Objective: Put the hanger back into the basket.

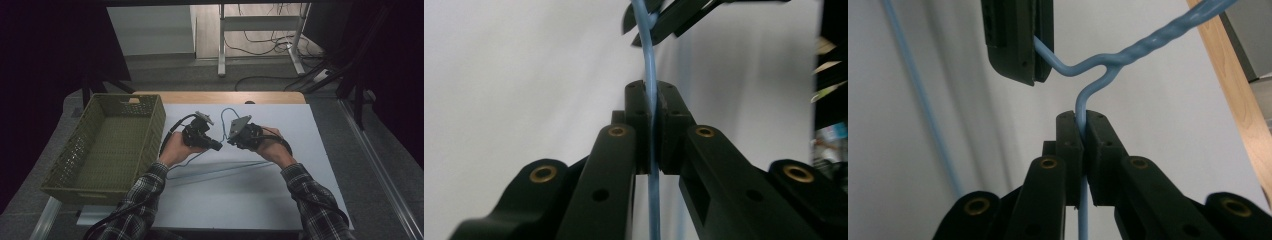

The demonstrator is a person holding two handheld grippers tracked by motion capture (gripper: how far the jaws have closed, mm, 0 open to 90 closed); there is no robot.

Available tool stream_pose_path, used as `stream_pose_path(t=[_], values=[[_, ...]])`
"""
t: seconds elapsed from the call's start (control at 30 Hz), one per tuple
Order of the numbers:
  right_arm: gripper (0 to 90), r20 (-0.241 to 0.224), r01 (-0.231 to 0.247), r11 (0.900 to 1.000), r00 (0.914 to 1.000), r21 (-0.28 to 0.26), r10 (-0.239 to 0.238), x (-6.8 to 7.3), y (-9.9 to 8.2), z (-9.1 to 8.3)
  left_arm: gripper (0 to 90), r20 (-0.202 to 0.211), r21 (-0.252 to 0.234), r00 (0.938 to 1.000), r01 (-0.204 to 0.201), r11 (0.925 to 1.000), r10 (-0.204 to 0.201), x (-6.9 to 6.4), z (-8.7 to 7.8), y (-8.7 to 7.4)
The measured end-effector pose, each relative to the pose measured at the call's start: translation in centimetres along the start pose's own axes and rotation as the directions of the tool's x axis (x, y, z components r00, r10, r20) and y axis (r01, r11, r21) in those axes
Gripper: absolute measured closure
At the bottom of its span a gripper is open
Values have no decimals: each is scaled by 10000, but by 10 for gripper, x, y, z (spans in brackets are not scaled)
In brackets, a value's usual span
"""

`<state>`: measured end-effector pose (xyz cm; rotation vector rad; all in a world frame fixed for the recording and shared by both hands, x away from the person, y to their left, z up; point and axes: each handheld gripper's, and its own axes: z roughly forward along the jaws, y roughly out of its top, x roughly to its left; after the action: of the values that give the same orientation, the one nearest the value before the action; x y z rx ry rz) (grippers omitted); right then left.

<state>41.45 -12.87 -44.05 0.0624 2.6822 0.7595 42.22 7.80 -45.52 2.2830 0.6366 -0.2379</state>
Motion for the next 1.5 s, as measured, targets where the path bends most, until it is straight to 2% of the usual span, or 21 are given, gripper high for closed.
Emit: stream_pose_path(t=[0.13, 0.23, 0.3, 0.33, 0.37, 0.4, 0.47, 0.5, 0.53, 0.57, 0.6, 0.63, 0.67, 0.7, 0.73, 0.83, 0.97, 1.1, 1.3, 1.43, 1.5], values=[[740, 78, -857, 9952, 9962, -480, 862, 1, -1, -15, 865, 190, -463, 9997, 179, 9988, -170, -7, -5, -2], [666, -37, -1936, 9742, 9809, -1160, 1945, 0, 0, -33, 865, 245, -805, 9994, 270, 9964, -251, -15, -8, -5], [633, -447, -2948, 9389, 9555, -1776, 2916, 1, 3, -43, 865, 205, -959, 9994, 286, 9950, -267, -22, -9, -8], [620, -631, -3437, 9130, 9389, -2197, 3382, 3, 5, -48, 864, 194, -1044, 9995, 282, 9941, -263, -25, -9, -9], [617, -850, -4284, 8673, 9030, -2535, 4212, 4, 8, -52, 864, 235, -1092, 9994, 292, 9936, -268, -29, -9, -10], [617, -850, -4284, 8673, 9030, -2535, 4212, 4, 8, -52, 864, 258, -1164, 9992, 322, 9927, -293, -32, -8, -12], [717, -978, -4914, 8291, 8696, -2666, 4839, 7, 10, -53, 863, 326, -1305, 9990, 340, 9909, -300, -37, -8, -15], [819, -1446, -5469, 7865, 8363, -2867, 5288, 9, 9, -53, 860, 327, -1339, 9990, 350, 9904, -309, -40, -9, -17], [819, -1446, -5469, 7865, 8363, -2867, 5288, 9, 9, -53, 860, 303, -1344, 9992, 314, 9904, -275, -42, -10, -18], [855, -2284, -6033, 7369, 7975, -3049, 5584, 13, 8, -55, 853, 375, -1290, 9990, 288, 9912, -241, -44, -10, -21], [855, -2284, -6033, 7369, 7975, -3049, 5584, 13, 8, -55, 853, 489, -1318, 9984, 335, 9907, -273, -45, -11, -23], [857, -1928, -5694, 7640, 8219, -3033, 5360, 19, 12, -57, 749, 698, -1296, 9970, 417, 9907, -329, -46, -13, -25], [857, -1928, -5694, 7640, 8219, -3033, 5360, 19, 12, -57, 749, 765, -1313, 9964, 463, 9903, -364, -47, -16, -27], [858, -1759, -5473, 7797, 8367, -3043, 5186, 23, 14, -58, 678, 828, -1360, 9956, 540, 9892, -430, -49, -22, -29], [858, -1551, -5211, 7980, 8531, -3028, 4982, 27, 17, -60, 676, 914, -1379, 9947, 595, 9887, -471, -50, -25, -31], [858, -1635, -4950, 8112, 8688, -3115, 4674, 36, 20, -63, 677, 1113, -1258, 9913, 839, 9885, -700, -53, -36, -35], [858, -1800, -4744, 8147, 8803, -3335, 4389, 43, 23, -67, 732, 1416, -699, 9826, 1314, 9889, -1206, -54, -40, -42], [858, -2103, -4543, 8226, 8902, -3420, 4042, 49, 25, -66, 754, 2061, -313, 9648, 1733, 9844, -1633, -54, -36, -44], [857, -2069, -4333, 8396, 9000, -3277, 3837, 55, 30, -62, 865, 1935, -52, 9619, 1979, 9802, -1931, -58, -33, -43], [846, -2076, -4396, 8379, 8969, -3236, 3905, 56, 30, -60, 873, 1609, -154, 9655, 2099, 9776, -2047, -64, -34, -45], [778, -2110, -4529, 8286, 8905, -3291, 4030, 55, 30, -61, 874, 1694, -375, 9615, 2257, 9735, -2164, -65, -38, -46]])
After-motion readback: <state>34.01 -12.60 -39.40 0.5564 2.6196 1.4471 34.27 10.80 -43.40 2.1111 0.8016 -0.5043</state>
